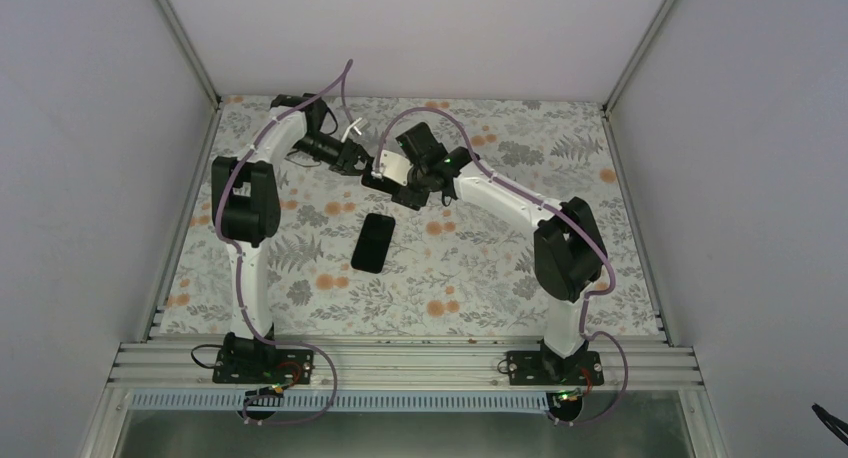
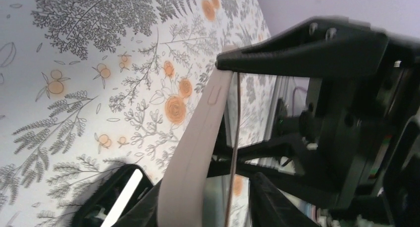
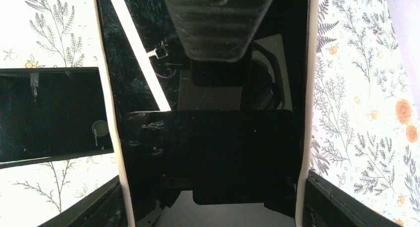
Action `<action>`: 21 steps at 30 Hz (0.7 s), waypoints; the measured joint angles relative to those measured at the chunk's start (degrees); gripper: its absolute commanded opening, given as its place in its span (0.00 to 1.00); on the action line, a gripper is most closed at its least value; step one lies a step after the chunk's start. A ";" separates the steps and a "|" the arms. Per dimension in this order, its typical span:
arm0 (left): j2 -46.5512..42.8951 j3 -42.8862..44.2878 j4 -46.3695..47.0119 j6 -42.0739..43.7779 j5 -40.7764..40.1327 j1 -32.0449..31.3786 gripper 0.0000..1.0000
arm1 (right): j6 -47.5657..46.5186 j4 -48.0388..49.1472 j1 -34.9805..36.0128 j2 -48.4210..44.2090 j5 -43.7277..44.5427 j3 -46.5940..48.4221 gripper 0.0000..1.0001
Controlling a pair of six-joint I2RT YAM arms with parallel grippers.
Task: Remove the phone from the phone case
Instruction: Pick up the phone at the center of the board.
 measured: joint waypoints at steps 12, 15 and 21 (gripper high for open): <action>-0.13 -0.79 -0.37 2.54 -0.55 -0.70 0.02 | -0.37 -2.12 -0.24 -0.17 -2.45 0.48 1.00; -1.60 -1.84 -0.20 5.25 -2.78 -1.18 0.02 | -1.16 -4.92 -2.21 -0.94 -8.63 0.42 1.00; -11.58 -7.45 -0.13 13.03 -9.01 -1.29 0.02 | -7.21 -13.73 -11.41 -5.31 -23.58 0.09 1.00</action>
